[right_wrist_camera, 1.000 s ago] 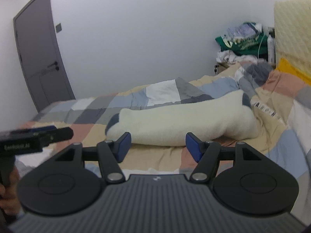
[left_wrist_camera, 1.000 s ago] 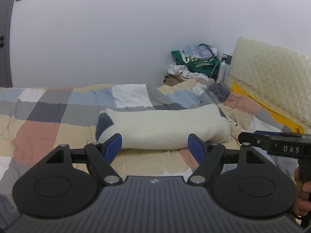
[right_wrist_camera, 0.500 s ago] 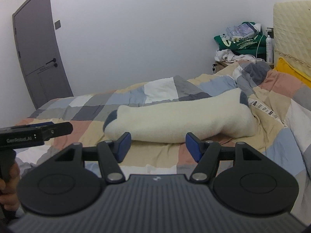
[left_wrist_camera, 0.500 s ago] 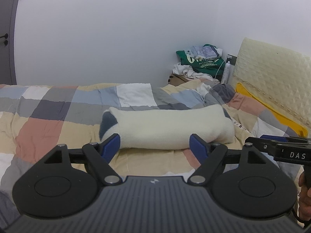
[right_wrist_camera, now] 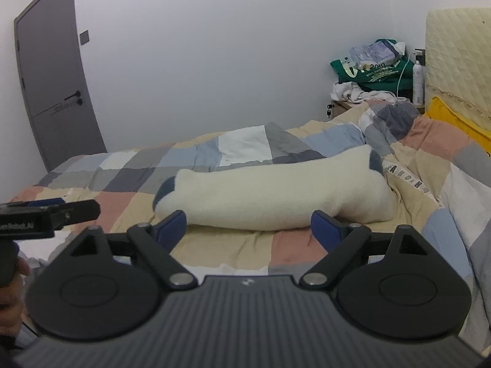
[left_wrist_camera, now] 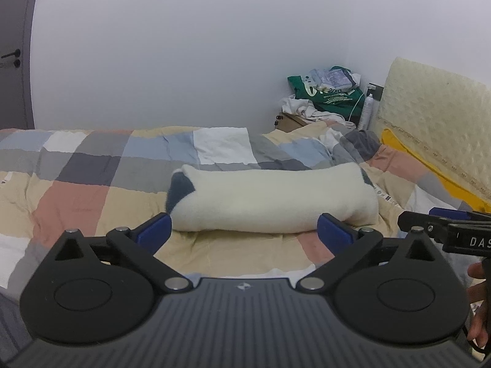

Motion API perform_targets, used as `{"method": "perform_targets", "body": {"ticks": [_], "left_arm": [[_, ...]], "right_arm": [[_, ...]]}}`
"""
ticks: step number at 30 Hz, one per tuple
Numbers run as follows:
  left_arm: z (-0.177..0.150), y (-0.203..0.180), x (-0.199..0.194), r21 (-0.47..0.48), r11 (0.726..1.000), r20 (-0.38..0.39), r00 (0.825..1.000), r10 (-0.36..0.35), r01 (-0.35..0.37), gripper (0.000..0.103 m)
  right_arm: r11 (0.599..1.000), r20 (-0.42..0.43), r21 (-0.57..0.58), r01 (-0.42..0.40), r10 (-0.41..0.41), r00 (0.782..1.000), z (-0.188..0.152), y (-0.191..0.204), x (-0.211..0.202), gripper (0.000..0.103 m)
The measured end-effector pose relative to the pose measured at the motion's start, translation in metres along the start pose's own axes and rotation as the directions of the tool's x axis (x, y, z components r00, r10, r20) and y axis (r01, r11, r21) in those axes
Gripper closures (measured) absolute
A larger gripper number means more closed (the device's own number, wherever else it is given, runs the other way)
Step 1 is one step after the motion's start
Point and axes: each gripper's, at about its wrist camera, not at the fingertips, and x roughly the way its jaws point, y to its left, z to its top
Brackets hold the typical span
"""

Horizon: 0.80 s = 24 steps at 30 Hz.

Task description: Fold large clothes

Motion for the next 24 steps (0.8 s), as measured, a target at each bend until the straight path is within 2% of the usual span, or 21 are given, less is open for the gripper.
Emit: {"method": "perform_targets", "body": {"ticks": [10, 24], "left_arm": [[0.001, -0.001, -0.004, 0.002, 1.0, -0.006, 1.0, 0.011, -0.011, 0.0], [0.001, -0.005, -0.012, 0.01, 1.0, 0.01, 1.0, 0.025, -0.025, 0.0]], "right_arm": [[0.999, -0.002, -0.008, 0.032, -0.032, 0.999, -0.001, 0.005, 0.0, 0.013], [1.0, -0.001, -0.001, 0.029, -0.029, 1.0, -0.002, 0.007, -0.003, 0.013]]}}
